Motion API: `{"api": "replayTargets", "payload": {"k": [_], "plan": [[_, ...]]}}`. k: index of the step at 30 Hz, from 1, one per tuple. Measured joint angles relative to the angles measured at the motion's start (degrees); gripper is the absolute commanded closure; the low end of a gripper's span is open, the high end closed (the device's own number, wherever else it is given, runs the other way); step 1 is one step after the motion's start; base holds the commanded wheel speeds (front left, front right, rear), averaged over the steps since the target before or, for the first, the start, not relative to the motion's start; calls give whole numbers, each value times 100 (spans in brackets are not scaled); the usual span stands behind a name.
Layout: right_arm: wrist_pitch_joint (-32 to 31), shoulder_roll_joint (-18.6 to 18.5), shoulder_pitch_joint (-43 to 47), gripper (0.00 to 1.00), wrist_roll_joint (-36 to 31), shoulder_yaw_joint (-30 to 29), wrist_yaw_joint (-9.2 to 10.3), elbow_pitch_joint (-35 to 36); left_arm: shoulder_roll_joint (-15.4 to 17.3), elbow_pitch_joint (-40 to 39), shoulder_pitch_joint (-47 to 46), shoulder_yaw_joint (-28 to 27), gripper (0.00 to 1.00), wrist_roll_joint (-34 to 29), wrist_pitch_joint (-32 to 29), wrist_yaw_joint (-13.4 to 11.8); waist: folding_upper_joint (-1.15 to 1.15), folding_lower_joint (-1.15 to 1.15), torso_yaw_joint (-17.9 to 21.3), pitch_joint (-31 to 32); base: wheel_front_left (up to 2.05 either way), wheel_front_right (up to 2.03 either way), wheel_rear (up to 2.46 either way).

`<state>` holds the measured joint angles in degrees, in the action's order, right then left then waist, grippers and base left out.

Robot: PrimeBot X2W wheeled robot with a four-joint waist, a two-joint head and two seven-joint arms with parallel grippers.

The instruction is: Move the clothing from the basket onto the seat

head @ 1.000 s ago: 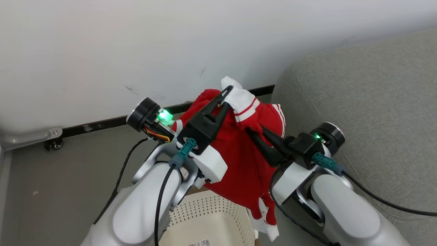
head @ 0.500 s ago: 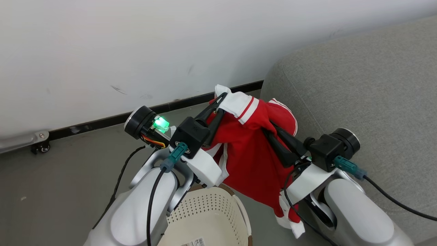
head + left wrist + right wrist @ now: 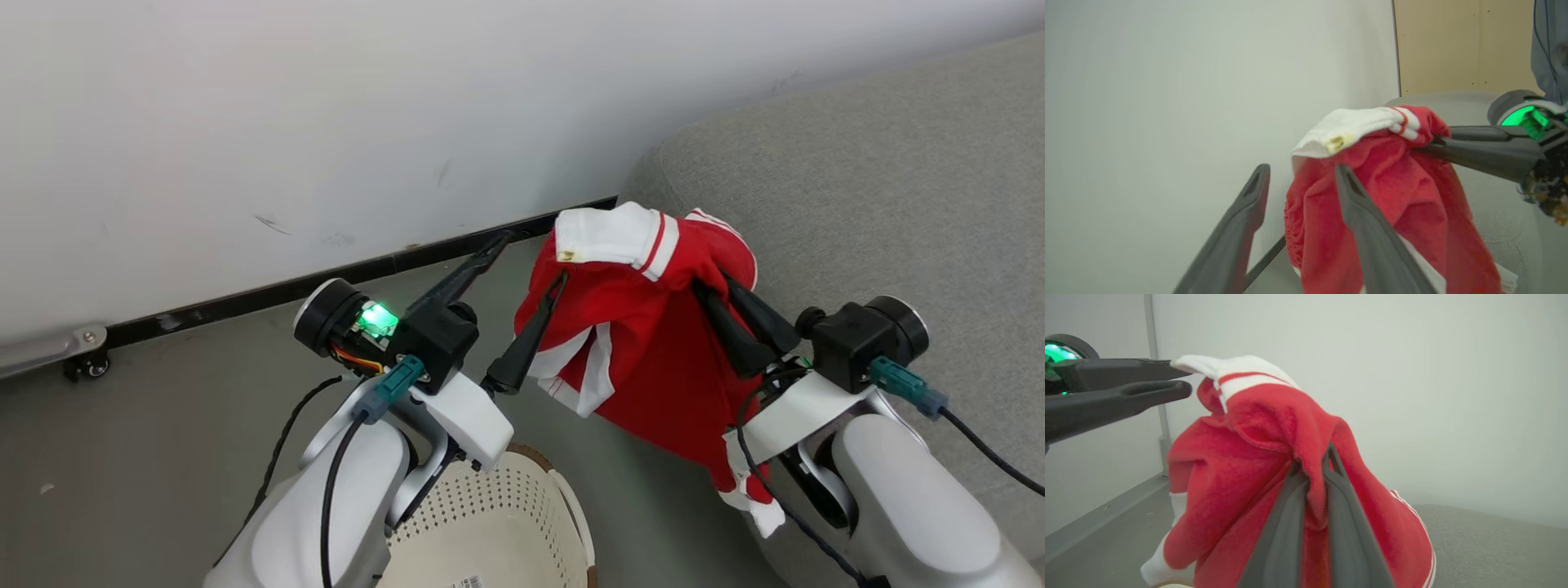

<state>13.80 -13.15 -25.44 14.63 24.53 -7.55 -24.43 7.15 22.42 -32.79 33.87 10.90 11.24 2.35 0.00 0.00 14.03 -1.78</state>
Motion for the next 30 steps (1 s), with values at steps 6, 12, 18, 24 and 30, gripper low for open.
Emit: {"api": "replayTargets", "payload": {"k": [6,12,18,24,30], "plan": [[1,-109,107,100,0,-162,0,14,73,43,128,-48,0,58,66,35,0,0,32,27,0,0,0],[5,-214,226,100,0,-410,1,70,132,36,253,-46,0,174,134,129,0,0,104,57,0,0,0],[7,-372,364,100,2,-724,1,159,174,4,427,12,0,266,147,233,0,0,209,83,0,0,0],[8,-469,504,100,8,-977,1,260,207,-74,595,45,0,365,189,281,0,0,336,102,0,0,0],[8,-560,631,100,8,-1172,1,386,293,-170,745,83,0,386,191,332,0,0,482,119,0,0,0]]}}
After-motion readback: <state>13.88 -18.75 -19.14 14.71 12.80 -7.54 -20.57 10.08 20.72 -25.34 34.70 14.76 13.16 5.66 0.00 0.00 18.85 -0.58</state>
